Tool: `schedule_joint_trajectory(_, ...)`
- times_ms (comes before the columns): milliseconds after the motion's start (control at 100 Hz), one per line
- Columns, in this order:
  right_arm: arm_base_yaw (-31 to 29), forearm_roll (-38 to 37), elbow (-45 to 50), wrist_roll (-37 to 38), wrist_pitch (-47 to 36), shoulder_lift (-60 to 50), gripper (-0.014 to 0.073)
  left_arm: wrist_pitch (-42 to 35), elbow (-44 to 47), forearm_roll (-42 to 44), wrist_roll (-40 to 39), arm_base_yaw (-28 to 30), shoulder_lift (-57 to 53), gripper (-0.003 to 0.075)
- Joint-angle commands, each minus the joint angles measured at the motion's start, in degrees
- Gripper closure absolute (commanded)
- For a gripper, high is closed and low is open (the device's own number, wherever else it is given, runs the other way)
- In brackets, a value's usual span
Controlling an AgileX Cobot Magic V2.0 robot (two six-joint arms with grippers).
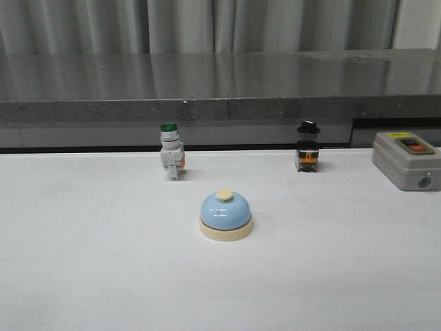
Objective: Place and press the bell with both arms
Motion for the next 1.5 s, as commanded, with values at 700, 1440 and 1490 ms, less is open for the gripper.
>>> schedule_joint_trajectory(700,-0.1,-0.7,-0.8,0.0,-4.7,-1.1,0.0654,-5.1,0.8,0.8,-0.1,0.0,-4.8,0.0741)
schedule_joint_trajectory(1440,-0.1,-0.7,-0.8,0.0,-4.7,-1.1,0.0654,-8.0,5.5,18.1,-14.3,-0.2,-12.5,0.0741)
schedule_joint_trajectory(1490,-0.1,-0.7,-0.8,0.0,-4.7,-1.1,0.0654,-9.9,7.5,18.5,-14.3,-0.2,-14.4,0.0741)
